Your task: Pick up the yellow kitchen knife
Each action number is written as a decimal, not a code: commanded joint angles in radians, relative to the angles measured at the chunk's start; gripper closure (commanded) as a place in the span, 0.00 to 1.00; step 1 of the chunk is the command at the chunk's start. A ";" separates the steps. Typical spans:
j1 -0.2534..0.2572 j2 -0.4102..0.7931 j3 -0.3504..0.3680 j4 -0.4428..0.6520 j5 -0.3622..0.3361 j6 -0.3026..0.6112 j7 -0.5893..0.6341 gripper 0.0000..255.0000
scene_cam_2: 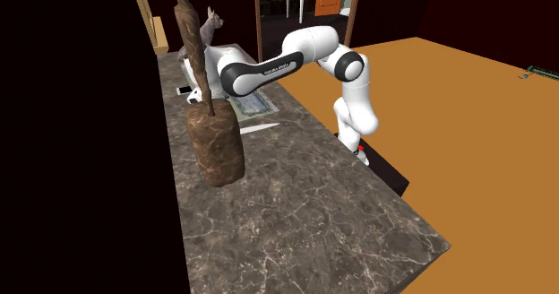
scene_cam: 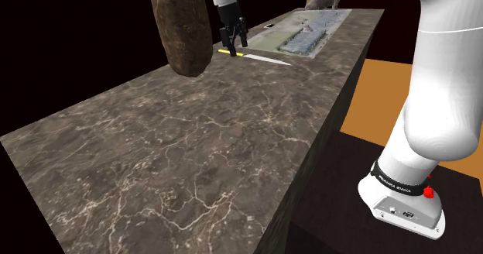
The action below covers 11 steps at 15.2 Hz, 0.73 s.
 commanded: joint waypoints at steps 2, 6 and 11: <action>-0.001 -0.001 -0.001 -0.015 -0.001 0.012 -0.001 1.00; -0.003 0.010 -0.002 -0.009 -0.001 0.016 -0.004 1.00; 0.000 -0.002 0.000 -0.016 -0.001 0.011 0.001 1.00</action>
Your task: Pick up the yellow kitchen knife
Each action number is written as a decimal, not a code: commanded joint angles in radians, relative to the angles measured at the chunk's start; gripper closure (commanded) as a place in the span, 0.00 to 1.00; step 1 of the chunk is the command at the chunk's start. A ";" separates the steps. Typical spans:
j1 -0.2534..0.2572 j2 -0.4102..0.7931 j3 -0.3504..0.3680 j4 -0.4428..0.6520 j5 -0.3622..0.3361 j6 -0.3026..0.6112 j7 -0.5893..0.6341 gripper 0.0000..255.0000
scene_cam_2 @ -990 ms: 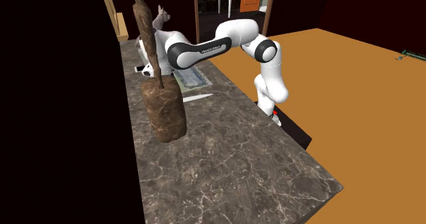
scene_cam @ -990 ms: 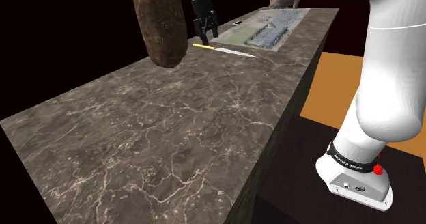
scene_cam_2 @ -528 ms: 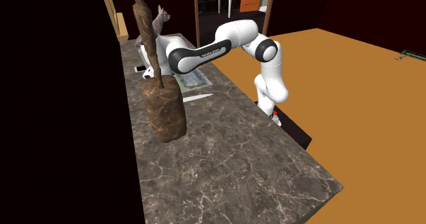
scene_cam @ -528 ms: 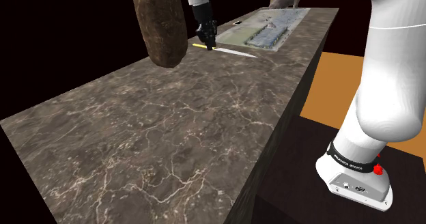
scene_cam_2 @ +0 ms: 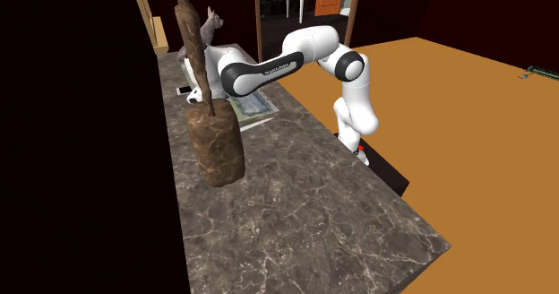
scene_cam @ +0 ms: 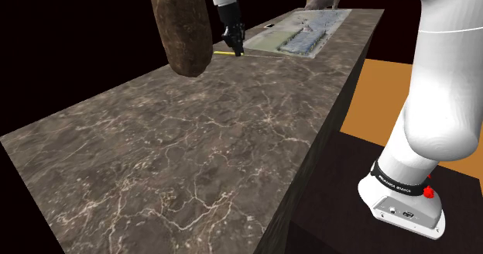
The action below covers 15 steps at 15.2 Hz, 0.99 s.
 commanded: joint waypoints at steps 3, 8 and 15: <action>0.000 0.008 -0.001 0.038 -0.002 -0.048 0.000 1.00; 0.000 0.025 -0.001 0.130 -0.002 -0.123 -0.006 1.00; -0.002 0.066 -0.003 0.286 -0.001 -0.238 -0.017 1.00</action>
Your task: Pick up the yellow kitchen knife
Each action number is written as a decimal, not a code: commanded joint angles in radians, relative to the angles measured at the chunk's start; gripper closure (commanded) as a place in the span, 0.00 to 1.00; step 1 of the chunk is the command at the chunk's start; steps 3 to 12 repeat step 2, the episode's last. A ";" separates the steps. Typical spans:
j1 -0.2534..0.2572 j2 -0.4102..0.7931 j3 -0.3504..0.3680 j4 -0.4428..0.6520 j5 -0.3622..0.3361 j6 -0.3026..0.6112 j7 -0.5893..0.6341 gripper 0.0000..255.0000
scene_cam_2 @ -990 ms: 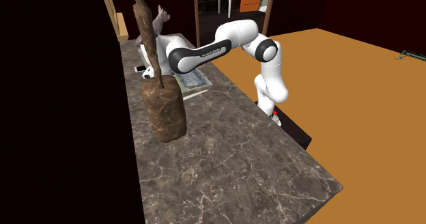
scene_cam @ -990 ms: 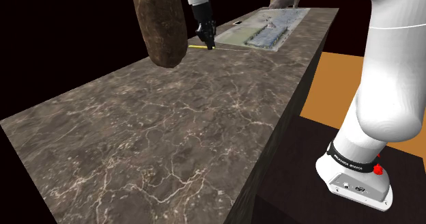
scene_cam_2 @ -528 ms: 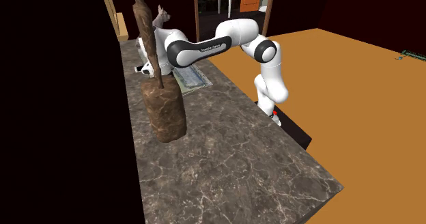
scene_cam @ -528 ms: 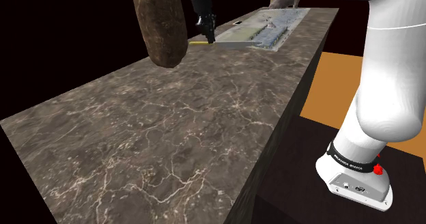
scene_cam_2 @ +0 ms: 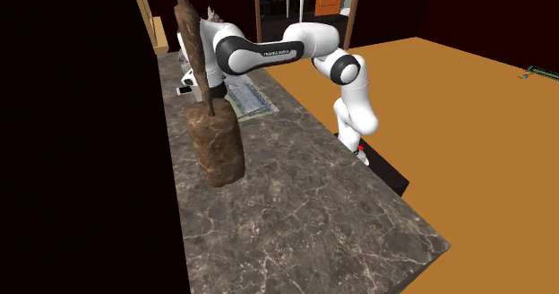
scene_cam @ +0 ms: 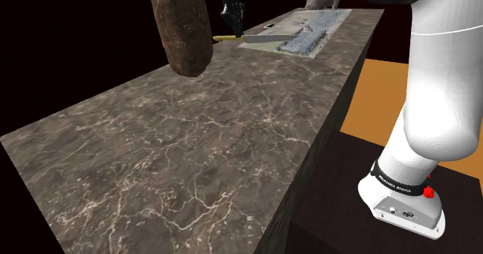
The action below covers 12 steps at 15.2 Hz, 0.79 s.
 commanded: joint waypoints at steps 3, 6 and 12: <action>0.001 0.010 0.000 0.031 0.000 -0.022 -0.001 1.00; 0.001 0.010 0.000 0.031 0.000 -0.022 -0.001 1.00; 0.001 0.010 0.000 0.031 0.000 -0.022 -0.001 1.00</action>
